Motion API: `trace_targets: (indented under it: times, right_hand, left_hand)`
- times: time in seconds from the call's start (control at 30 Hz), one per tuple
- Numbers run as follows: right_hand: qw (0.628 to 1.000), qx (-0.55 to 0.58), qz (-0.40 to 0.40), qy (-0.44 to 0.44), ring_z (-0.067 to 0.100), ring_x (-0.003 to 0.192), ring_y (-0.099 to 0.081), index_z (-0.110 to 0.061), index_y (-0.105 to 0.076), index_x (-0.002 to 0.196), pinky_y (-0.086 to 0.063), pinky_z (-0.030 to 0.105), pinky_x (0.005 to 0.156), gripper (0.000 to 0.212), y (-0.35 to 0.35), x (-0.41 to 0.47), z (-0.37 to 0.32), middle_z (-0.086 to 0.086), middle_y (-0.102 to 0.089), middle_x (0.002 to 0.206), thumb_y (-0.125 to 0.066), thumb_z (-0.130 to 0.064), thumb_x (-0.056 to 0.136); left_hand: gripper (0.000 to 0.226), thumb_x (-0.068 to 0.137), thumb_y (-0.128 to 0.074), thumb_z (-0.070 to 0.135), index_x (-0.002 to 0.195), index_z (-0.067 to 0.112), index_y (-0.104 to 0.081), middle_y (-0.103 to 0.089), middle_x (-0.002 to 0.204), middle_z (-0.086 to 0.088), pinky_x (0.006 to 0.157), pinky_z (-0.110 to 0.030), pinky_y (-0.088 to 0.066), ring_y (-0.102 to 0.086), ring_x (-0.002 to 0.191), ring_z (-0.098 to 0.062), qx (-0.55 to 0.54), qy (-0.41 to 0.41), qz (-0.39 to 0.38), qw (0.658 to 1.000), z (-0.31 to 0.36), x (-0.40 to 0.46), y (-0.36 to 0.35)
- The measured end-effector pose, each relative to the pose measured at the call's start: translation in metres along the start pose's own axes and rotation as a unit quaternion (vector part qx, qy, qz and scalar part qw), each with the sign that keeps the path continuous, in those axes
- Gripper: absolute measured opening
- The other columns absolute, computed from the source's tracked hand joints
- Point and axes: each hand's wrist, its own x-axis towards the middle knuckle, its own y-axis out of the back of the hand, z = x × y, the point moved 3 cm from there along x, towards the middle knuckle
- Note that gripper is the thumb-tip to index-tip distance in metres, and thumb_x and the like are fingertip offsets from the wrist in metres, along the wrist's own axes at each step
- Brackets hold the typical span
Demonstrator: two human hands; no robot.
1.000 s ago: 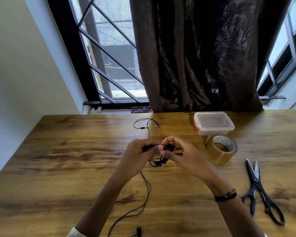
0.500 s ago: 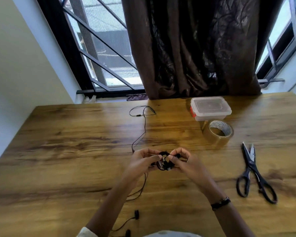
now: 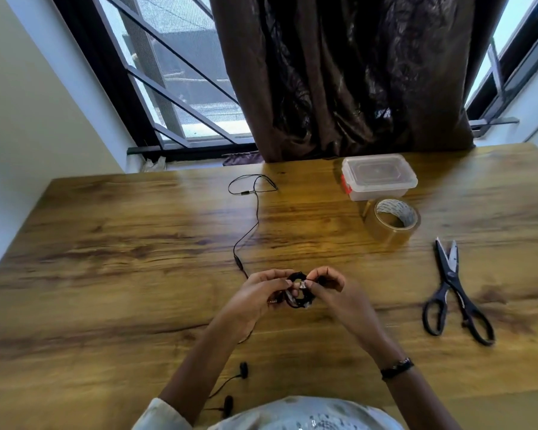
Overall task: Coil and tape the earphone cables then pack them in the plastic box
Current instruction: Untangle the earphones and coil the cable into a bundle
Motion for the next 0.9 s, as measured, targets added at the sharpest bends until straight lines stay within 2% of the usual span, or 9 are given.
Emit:
trace_targets:
  times: [0.13, 0.23, 0.3, 0.4, 0.5, 0.67, 0.8, 0.9]
  right_hand:
    - [0.979, -0.168, 0.062, 0.099, -0.002, 0.087, -0.057, -0.015, -0.067, 0.097, -0.045, 0.004, 0.072, 0.009, -0.002, -0.003, -0.013, -0.006, -0.061, 0.098, -0.066, -0.013, 0.088]
    - [0.968, -0.202, 0.061, 0.132, -0.003, 0.085, -0.057, -0.018, -0.066, 0.098, -0.043, 0.002, 0.073, 0.009, -0.007, -0.005, -0.018, -0.01, -0.059, 0.094, -0.065, -0.015, 0.09]
    - [0.969, -0.195, 0.063, 0.138, 0.001, 0.084, -0.058, -0.019, -0.065, 0.099, -0.043, 0.002, 0.073, 0.008, -0.01, -0.007, -0.02, -0.011, -0.058, 0.093, -0.063, -0.019, 0.092]
    - [0.956, -0.221, 0.089, 0.173, -0.003, 0.084, -0.053, -0.017, -0.063, 0.104, -0.039, 0.0, 0.075, 0.02, -0.017, -0.012, -0.022, -0.01, -0.057, 0.095, -0.07, -0.024, 0.087]
    - [0.934, -0.286, 0.119, 0.181, 0.0, 0.087, -0.048, -0.017, -0.06, 0.112, -0.036, -0.002, 0.073, 0.028, -0.023, -0.014, -0.025, -0.009, -0.054, 0.103, -0.07, -0.021, 0.086]
    - [0.915, -0.327, 0.145, 0.184, 0.011, 0.089, -0.058, -0.013, -0.063, 0.107, -0.048, 0.016, 0.071, 0.022, -0.029, -0.013, -0.028, -0.001, -0.06, 0.104, -0.068, -0.016, 0.086]
    - [0.915, -0.337, 0.148, 0.167, 0.014, 0.092, -0.059, -0.014, -0.063, 0.107, -0.045, 0.016, 0.074, 0.025, -0.031, -0.012, -0.025, 0.0, -0.061, 0.104, -0.071, -0.017, 0.083]
    - [0.915, -0.348, 0.147, 0.142, 0.013, 0.092, -0.058, -0.017, -0.061, 0.107, -0.048, 0.021, 0.075, 0.02, -0.031, -0.009, -0.026, -0.002, -0.06, 0.104, -0.066, -0.023, 0.088]
  left_hand:
    - [0.014, 0.093, -0.057, 0.008, 0.101, 0.004, -0.068, -0.07, 0.088, -0.012, 0.08, -0.031, -0.053, -0.067, 0.082, -0.018, 0.047, -0.015, 0.013, 0.999, -0.005, 0.002, -0.002]
    - [0.012, 0.091, -0.062, 0.015, 0.092, 0.007, -0.07, -0.07, 0.086, -0.01, 0.075, -0.029, -0.052, -0.066, 0.08, -0.018, 0.073, -0.048, 0.036, 0.995, -0.005, 0.003, -0.005]
    - [0.014, 0.091, -0.062, 0.015, 0.094, 0.005, -0.07, -0.07, 0.085, -0.011, 0.07, -0.027, -0.053, -0.066, 0.078, -0.017, 0.079, -0.081, 0.06, 0.992, -0.003, 0.003, -0.006]
    - [0.018, 0.091, -0.062, 0.017, 0.099, 0.002, -0.07, -0.071, 0.092, -0.017, 0.071, -0.029, -0.055, -0.067, 0.082, -0.022, 0.093, -0.132, 0.076, 0.984, -0.001, 0.002, -0.009]
    - [0.018, 0.09, -0.064, 0.018, 0.098, 0.005, -0.073, -0.073, 0.091, -0.015, 0.069, -0.03, -0.057, -0.07, 0.083, -0.024, 0.099, -0.173, 0.09, 0.976, 0.0, 0.001, -0.014]
    - [0.013, 0.089, -0.066, 0.013, 0.093, 0.004, -0.074, -0.074, 0.082, -0.013, 0.063, -0.026, -0.056, -0.071, 0.073, -0.019, 0.062, -0.194, 0.122, 0.971, -0.004, 0.001, -0.021]
    - [0.015, 0.088, -0.065, 0.01, 0.093, -0.002, -0.073, -0.072, 0.081, -0.018, 0.059, -0.023, -0.054, -0.067, 0.066, -0.016, 0.034, -0.205, 0.137, 0.968, -0.01, 0.0, -0.023]
    - [0.014, 0.089, -0.065, 0.011, 0.094, 0.001, -0.073, -0.073, 0.082, -0.015, 0.065, -0.028, -0.055, -0.069, 0.072, -0.018, 0.044, -0.21, 0.145, 0.966, -0.013, 0.0, -0.023]
